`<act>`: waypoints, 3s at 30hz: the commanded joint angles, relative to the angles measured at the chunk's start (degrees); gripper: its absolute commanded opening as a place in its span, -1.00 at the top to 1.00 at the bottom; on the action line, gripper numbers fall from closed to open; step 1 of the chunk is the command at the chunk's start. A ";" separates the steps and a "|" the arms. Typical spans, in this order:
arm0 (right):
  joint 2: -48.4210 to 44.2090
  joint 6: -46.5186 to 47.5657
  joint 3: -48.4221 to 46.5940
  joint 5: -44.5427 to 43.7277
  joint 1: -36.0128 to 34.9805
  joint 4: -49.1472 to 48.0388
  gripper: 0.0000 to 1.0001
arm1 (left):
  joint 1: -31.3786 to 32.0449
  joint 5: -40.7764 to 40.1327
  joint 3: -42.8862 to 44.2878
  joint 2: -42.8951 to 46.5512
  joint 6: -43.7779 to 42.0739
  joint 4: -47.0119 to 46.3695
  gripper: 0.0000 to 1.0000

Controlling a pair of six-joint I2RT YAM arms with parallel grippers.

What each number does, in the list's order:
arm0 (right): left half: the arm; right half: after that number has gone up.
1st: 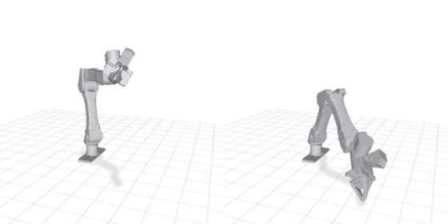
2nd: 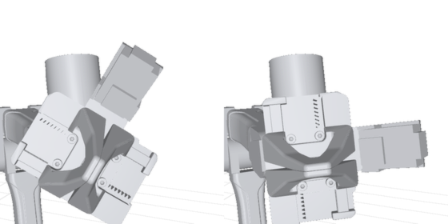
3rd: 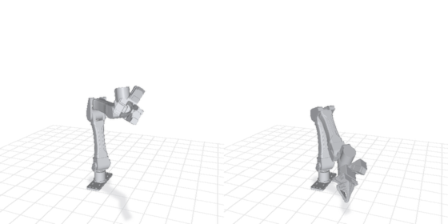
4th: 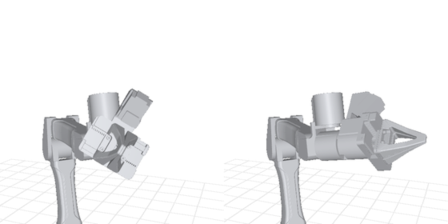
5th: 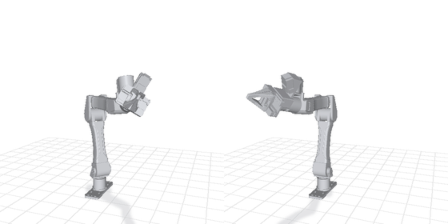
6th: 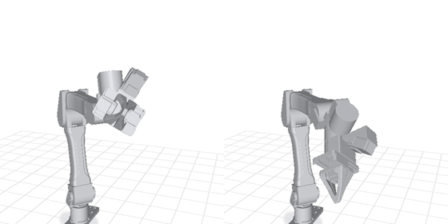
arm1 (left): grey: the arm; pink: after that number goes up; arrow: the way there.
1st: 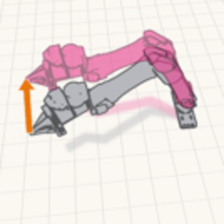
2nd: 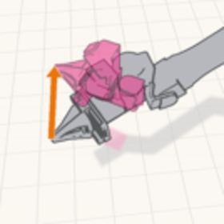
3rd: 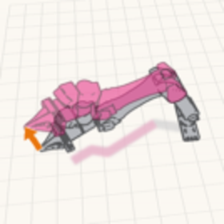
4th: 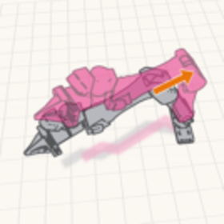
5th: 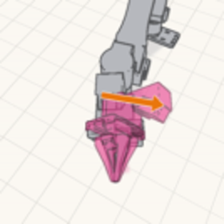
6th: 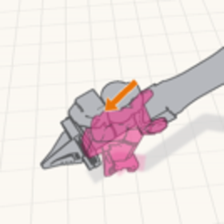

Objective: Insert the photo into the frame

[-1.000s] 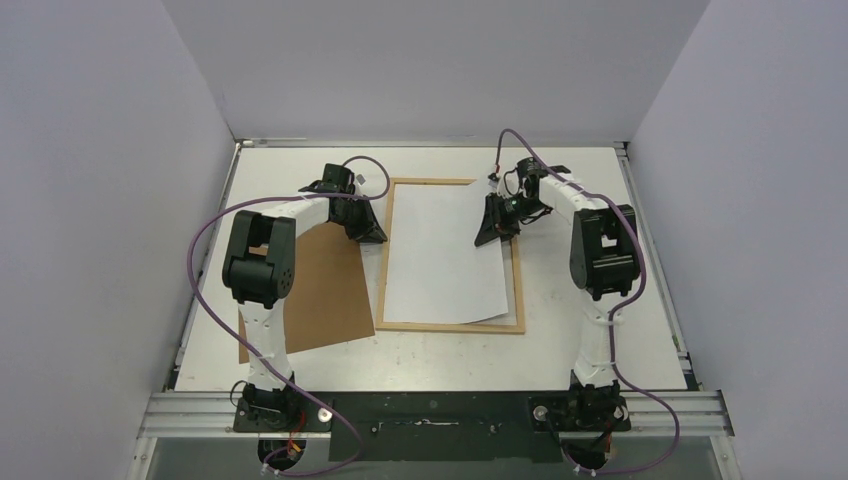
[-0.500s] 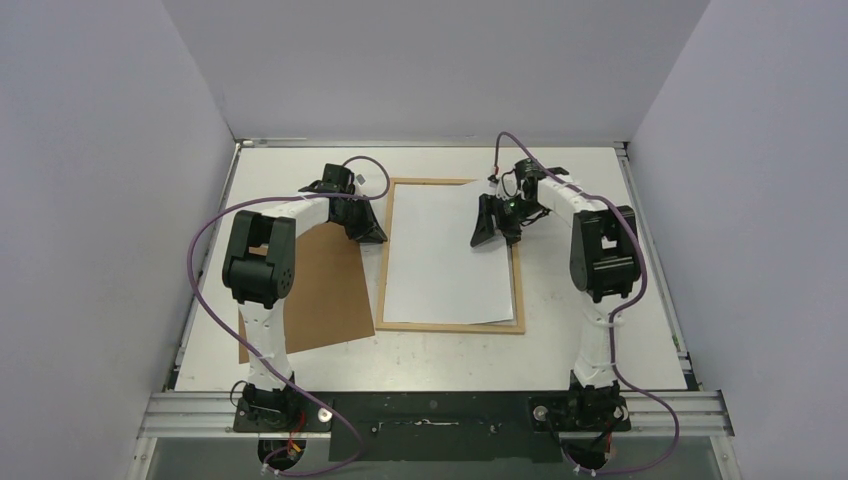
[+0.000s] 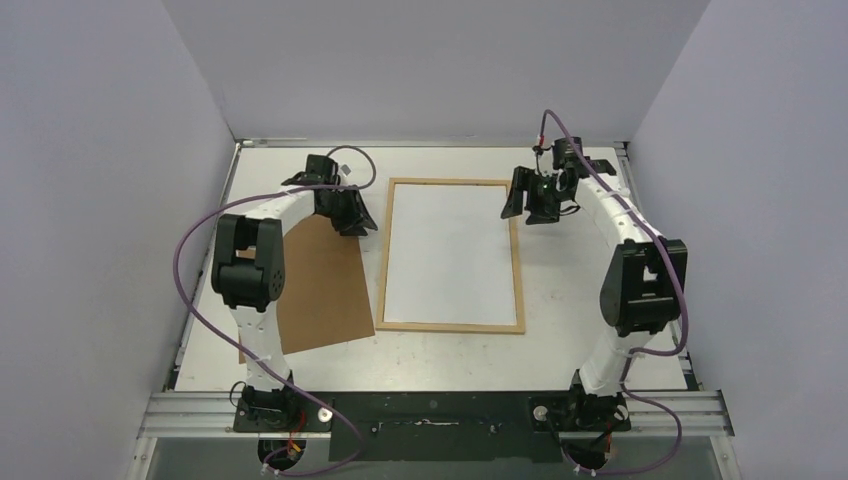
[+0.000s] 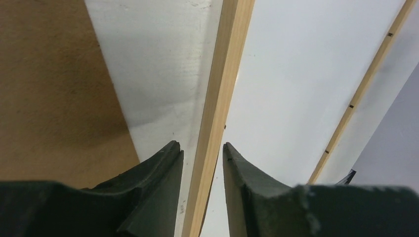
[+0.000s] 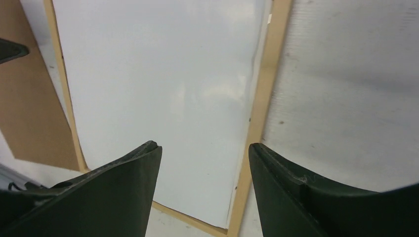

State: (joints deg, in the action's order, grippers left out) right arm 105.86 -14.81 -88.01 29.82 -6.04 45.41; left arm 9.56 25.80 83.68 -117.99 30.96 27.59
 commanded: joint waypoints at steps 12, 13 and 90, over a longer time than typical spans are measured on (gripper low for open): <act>-13.00 -20.15 5.67 -12.22 -14.54 -20.17 -0.23 | -10.14 -14.17 -3.75 20.62 -5.36 8.93 -0.11; -12.05 -22.75 5.73 -12.20 -17.10 -22.66 -0.23 | -11.61 -15.46 -4.91 21.56 -5.26 9.23 -0.13; 23.30 -45.45 -15.55 0.04 -41.42 -40.29 -0.21 | -36.87 2.63 -20.60 10.50 -8.17 8.55 -0.05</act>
State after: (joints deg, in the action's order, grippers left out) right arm 134.34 -58.96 -103.79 27.07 -43.79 17.10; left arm -29.43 17.85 64.73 -104.49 20.53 31.97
